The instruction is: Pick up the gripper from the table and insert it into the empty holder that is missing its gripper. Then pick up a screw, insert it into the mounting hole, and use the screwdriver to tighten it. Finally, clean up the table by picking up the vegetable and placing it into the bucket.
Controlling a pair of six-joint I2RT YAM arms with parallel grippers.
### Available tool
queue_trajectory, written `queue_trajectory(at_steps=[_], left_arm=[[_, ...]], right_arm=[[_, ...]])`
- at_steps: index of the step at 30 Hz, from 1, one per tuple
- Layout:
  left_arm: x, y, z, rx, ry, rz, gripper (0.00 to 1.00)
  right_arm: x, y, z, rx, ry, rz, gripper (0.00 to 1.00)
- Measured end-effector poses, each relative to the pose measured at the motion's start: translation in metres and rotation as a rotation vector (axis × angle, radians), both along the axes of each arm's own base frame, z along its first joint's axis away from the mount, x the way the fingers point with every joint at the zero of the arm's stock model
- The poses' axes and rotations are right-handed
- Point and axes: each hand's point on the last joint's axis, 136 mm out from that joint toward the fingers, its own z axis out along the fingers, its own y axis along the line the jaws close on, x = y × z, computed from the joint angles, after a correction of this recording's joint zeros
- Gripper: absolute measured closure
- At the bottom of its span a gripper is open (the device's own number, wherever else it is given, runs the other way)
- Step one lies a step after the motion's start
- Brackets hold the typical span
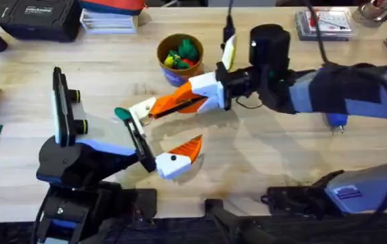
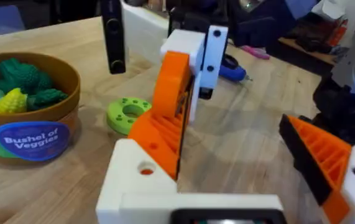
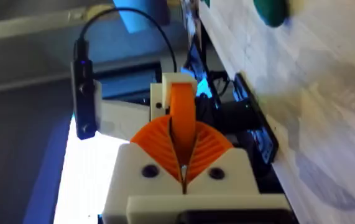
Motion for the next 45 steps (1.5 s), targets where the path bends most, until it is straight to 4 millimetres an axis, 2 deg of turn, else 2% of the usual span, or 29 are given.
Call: queue_trajectory(at_steps=[15,28,45], left_arm=[[0.009,0.006,0.0,0.002,-0.004,0.06,0.014],[0.016,0.011,0.0,-0.004,0.01,0.107,0.015],[0.024,0.017,-0.003,-0.019,0.056,0.163,0.014]], right_arm=[[0.009,0.016,0.004,0.0,-0.012,0.012,0.993],[0.006,0.036,0.001,-0.035,0.018,0.001,0.993],[0.02,0.049,-0.01,-0.097,0.012,-0.127,0.993]])
